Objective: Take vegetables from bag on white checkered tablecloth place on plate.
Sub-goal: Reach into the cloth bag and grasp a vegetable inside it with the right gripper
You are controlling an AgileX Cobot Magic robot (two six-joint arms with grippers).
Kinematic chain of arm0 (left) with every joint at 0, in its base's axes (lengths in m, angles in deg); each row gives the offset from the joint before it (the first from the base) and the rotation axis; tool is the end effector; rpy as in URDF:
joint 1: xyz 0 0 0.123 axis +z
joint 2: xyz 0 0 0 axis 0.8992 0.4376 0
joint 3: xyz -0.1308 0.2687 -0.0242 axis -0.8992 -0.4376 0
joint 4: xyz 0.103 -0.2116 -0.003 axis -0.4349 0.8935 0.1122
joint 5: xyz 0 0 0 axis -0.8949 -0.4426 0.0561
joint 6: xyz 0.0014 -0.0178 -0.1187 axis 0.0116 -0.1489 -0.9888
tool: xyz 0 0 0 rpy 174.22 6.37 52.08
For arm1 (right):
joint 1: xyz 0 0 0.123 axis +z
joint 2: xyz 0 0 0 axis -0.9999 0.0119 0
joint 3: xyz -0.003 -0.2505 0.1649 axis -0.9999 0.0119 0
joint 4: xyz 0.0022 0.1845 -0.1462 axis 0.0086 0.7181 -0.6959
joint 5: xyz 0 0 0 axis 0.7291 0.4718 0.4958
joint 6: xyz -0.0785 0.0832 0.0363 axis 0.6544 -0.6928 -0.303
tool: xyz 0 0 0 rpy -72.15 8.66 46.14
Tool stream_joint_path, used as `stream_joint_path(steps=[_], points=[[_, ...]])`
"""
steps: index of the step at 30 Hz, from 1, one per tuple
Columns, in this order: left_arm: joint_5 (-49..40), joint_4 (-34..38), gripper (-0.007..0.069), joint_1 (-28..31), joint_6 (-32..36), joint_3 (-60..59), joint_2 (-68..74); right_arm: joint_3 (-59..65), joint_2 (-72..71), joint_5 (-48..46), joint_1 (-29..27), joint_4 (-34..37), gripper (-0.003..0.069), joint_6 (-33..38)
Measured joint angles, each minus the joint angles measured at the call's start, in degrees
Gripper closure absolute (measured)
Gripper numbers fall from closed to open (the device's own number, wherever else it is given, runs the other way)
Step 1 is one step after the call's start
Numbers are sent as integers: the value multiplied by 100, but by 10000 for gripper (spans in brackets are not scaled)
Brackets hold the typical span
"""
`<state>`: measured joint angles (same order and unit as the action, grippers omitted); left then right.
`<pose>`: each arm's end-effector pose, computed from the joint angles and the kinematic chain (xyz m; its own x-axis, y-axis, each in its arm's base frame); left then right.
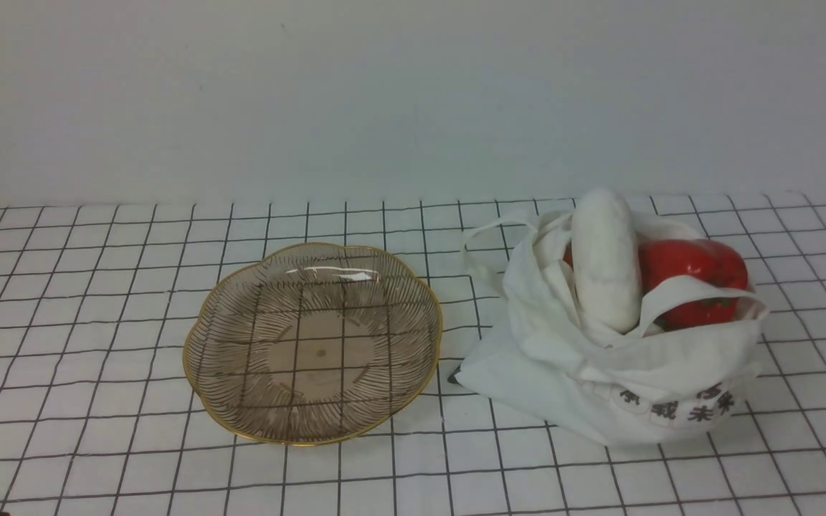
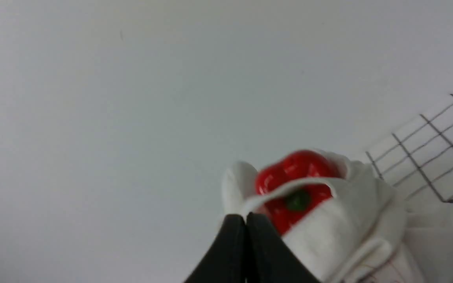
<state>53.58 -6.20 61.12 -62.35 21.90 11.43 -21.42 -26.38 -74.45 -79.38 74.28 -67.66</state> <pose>0.0485 -0.0001 0.1613 -0.3041 0.0947 -0.9479 0.0569 0.9951 0.0812 0.0534 0.0102 0.2042 -0.1003 0.7453 -0.6591 -0.1575 0.6422 0.7502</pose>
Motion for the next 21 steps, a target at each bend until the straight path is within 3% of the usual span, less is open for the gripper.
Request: stream_joint_path(steps=[4,11,14,17,18,21], points=[[0,0,632,0,0,0,0,0,0,352,0,586,674,116],[0,0,632,0,0,0,0,-36,0,1330,0,867,674,-12],[0,0,632,0,0,0,0,-300,0,1284,0,720,674,-17],[0,0,632,0,0,0,0,-1691,500,304,7,-557,674,317],[0,0,632,0,0,0,0,-1773,500,221,7,-627,674,317],[0,0,632,0,0,0,0,-3021,1728,-1295,7,-1508,674,444]])
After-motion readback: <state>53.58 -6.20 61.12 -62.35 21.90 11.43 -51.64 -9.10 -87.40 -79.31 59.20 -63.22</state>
